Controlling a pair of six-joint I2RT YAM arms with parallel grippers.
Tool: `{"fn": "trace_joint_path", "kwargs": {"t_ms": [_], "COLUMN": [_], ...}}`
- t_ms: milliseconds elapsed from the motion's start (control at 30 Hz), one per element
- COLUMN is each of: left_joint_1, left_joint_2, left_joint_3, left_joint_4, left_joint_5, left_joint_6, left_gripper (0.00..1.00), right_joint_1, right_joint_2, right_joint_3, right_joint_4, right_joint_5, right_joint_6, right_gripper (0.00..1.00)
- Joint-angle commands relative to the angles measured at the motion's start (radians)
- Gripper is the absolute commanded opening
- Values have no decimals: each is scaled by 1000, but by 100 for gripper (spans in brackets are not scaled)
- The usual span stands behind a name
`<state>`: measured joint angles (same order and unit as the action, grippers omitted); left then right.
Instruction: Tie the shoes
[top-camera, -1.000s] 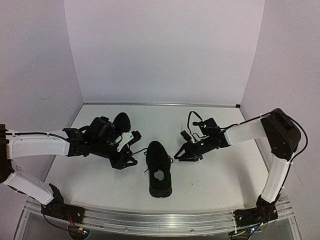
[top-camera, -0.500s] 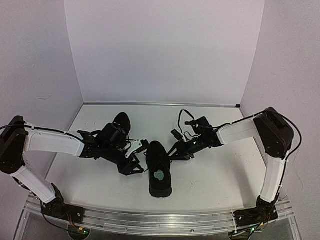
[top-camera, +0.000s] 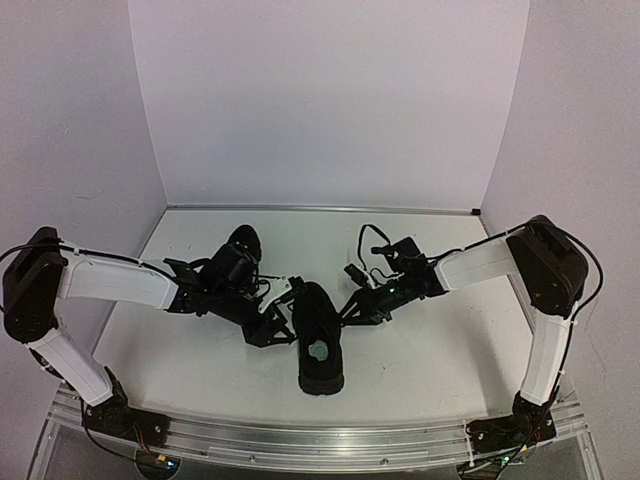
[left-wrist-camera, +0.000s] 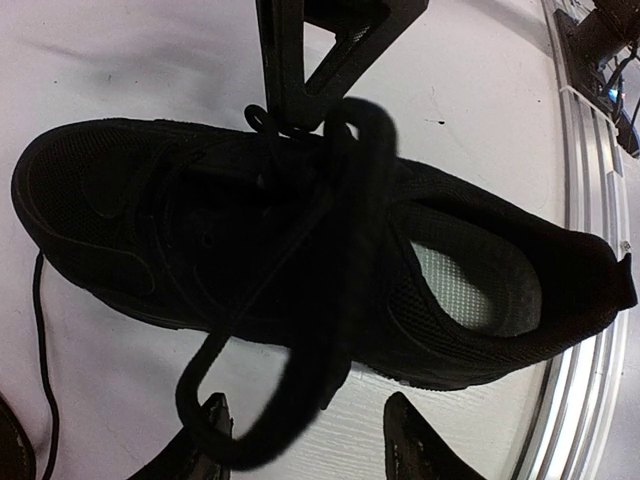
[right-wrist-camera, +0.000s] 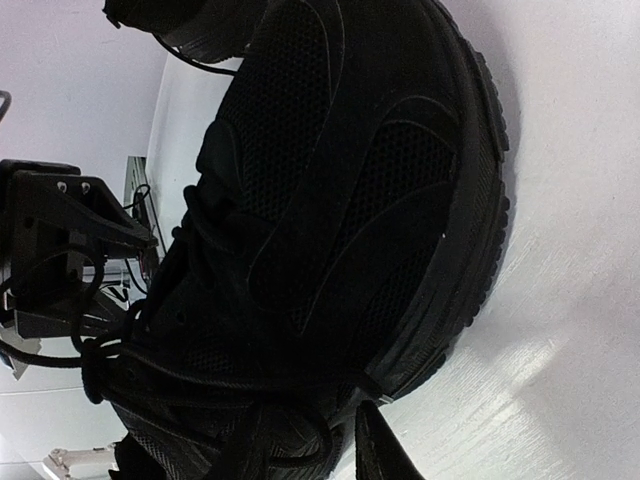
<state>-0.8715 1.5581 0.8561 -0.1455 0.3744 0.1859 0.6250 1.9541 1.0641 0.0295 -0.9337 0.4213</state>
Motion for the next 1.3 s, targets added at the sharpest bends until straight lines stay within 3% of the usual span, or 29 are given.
{"fn": "trace_joint_path", "kwargs": {"t_ms": [0, 267, 567, 1267], "left_joint_1": [-8, -20, -21, -22], "left_joint_2": [38, 106, 48, -84], "left_joint_3": [67, 108, 81, 7], "left_joint_4": [43, 42, 13, -58], "left_joint_5": [8, 23, -7, -90], "left_joint_6": [8, 18, 24, 20], "left_gripper": [50, 44, 1, 0], "right_joint_1": [4, 4, 5, 22], "right_joint_2": [-57, -72, -70, -54], "right_joint_3": [-4, -9, -4, 35], "right_joint_4": [-5, -18, -26, -78], "right_joint_5": [-9, -1, 3, 17], "right_joint_6": [-22, -34, -41, -69], "right_gripper": [24, 18, 20, 28]}}
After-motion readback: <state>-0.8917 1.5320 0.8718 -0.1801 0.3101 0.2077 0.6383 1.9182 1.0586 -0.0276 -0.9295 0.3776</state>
